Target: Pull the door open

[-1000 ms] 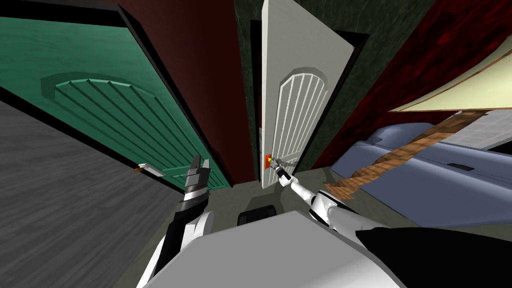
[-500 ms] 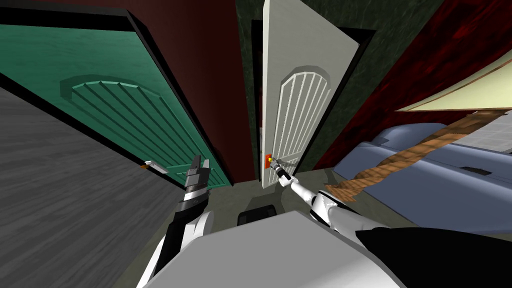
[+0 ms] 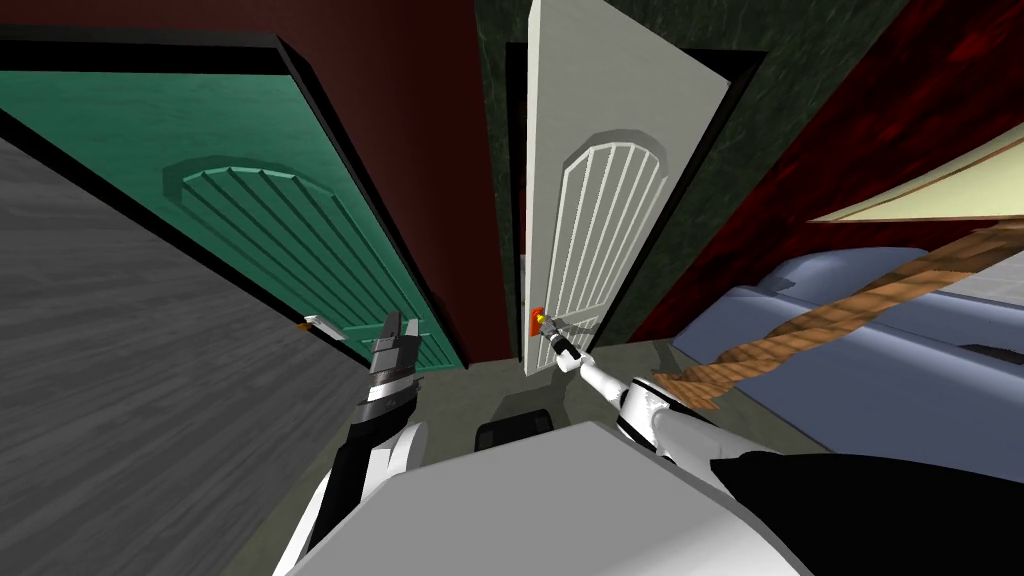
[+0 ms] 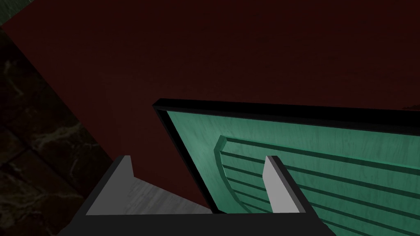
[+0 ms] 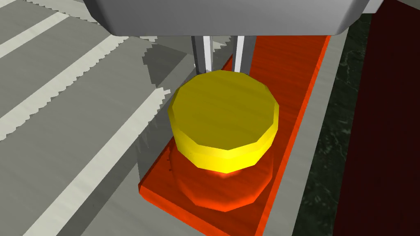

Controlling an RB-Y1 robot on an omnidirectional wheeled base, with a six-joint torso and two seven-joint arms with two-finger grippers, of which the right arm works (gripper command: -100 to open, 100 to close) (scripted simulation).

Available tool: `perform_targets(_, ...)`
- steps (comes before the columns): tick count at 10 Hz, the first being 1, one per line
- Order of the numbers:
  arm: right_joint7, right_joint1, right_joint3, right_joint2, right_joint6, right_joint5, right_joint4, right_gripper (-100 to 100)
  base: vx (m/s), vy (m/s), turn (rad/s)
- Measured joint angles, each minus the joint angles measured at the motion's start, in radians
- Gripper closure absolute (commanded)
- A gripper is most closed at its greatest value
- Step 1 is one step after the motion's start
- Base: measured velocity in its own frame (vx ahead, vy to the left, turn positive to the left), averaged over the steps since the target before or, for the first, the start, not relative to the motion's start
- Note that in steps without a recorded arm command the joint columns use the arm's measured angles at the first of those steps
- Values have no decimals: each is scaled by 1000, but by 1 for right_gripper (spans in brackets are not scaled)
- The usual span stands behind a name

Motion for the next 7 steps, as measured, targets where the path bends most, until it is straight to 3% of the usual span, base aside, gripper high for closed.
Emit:
perform_targets(1, -8, 8, -3, -6, 9, -5, -19, 100, -16, -12, 26)
perform_targets(4, -94, -8, 15, 1, 2, -42, 5, 100, -22, -32, 57)
perform_targets(6, -127, -3, 17, -2, 12, -61, -12, 100, -21, -25, 60)
perform_targets(7, -165, -16, 33, -3, 7, -70, 6, -100, -106, -15, -28)
